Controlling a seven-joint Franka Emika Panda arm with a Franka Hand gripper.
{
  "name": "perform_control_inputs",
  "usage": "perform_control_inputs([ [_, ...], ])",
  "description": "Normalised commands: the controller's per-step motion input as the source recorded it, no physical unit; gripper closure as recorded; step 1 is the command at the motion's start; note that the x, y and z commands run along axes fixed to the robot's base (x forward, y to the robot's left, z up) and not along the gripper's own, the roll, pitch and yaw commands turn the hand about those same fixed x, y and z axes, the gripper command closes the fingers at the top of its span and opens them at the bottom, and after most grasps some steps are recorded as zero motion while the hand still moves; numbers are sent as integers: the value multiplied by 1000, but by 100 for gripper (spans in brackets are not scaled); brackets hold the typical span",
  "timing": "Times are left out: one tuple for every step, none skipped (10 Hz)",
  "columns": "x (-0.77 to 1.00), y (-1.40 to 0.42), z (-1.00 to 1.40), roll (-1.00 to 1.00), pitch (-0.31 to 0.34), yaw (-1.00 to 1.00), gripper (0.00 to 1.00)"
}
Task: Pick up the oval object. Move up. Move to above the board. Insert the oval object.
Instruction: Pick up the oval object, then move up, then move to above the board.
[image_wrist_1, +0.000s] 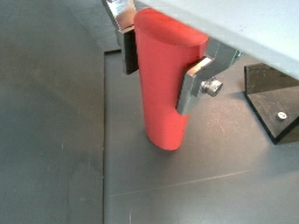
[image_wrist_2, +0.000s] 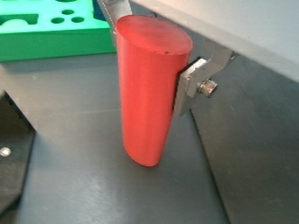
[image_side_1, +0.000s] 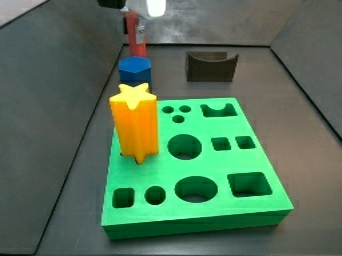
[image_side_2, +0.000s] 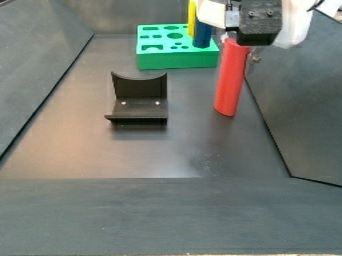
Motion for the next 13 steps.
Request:
perform_control_inputs([
  [0,0,0,0,0,0,100],
  [0,0,0,0,0,0,100],
  [0,0,0,0,0,0,100],
  [0,0,0,0,0,0,100],
  [0,0,833,0,0,0,100],
  [-2,-5,819,-3,7,7,100],
  [-17,-12,767,-13,25,8,100],
  [-14,-14,574,-48,35,16,100],
  [-9,-15,437,-69,40,18,100],
  [-3,-14,298,-87,46,15,100],
  [215,367,1000,197,-76,126,100],
  [217,379,1000,182,-50,113,100],
  [207,362,1000,166,-10,82,100],
])
